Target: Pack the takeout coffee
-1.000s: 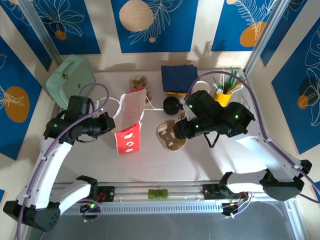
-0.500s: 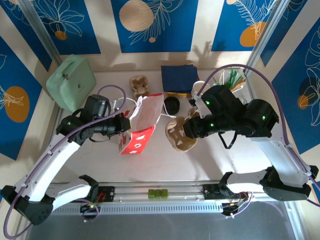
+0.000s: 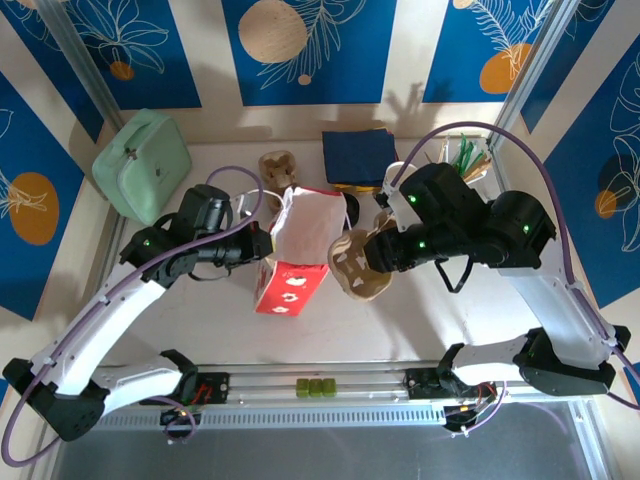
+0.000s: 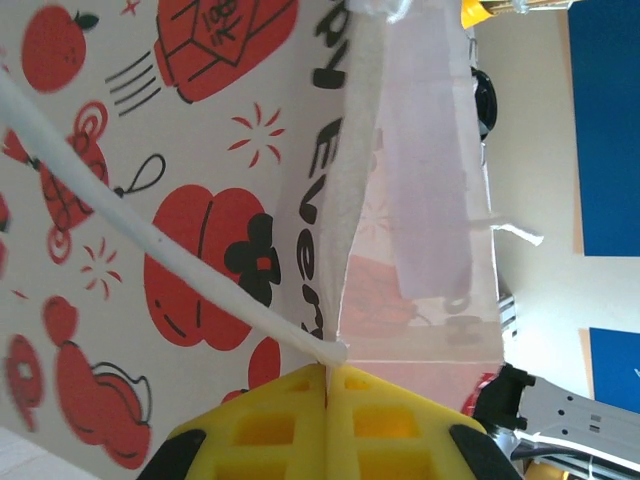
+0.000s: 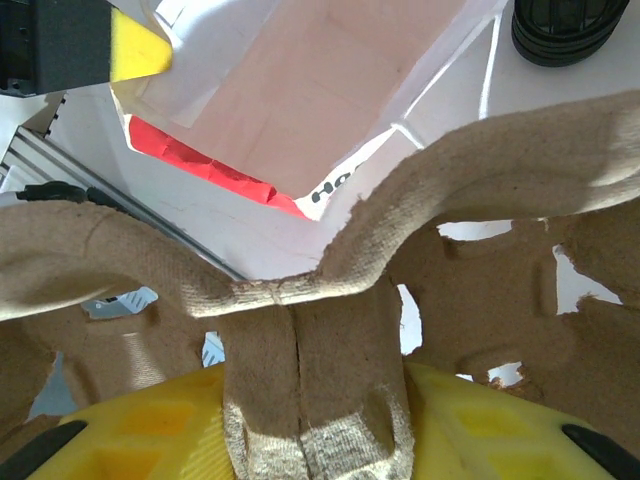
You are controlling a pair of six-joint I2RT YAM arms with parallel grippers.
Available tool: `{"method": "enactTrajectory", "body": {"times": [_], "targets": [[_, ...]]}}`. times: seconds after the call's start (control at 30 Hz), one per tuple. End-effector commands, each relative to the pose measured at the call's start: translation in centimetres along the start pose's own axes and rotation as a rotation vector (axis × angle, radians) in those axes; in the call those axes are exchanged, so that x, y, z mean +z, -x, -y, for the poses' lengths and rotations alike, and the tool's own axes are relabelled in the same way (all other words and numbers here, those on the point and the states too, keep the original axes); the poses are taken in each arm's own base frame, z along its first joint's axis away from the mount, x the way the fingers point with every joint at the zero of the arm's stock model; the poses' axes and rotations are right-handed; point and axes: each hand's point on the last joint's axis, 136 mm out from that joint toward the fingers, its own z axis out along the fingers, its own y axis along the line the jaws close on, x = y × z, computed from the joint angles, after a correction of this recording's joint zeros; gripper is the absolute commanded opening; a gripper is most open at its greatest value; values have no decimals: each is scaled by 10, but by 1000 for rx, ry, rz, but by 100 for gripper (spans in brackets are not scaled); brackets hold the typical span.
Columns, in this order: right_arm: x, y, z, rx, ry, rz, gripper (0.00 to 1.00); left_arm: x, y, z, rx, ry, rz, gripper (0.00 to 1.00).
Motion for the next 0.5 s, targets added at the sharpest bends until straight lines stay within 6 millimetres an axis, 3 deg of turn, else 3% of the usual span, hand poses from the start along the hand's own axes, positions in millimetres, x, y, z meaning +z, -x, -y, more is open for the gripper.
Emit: {"method": "enactTrajectory", "body": {"times": [0.0, 0.33, 0.47], "targets": [[-7, -1, -3, -13, 24, -6, 43, -7, 9, 17, 19, -37, 34, 0], [-9, 5, -4, -15, 34, 4, 43, 22, -2, 24, 26, -133, -25, 0], [-8, 7, -4, -40, 32, 6, 43, 31, -10, 10, 19, -100, -47, 0]]}}
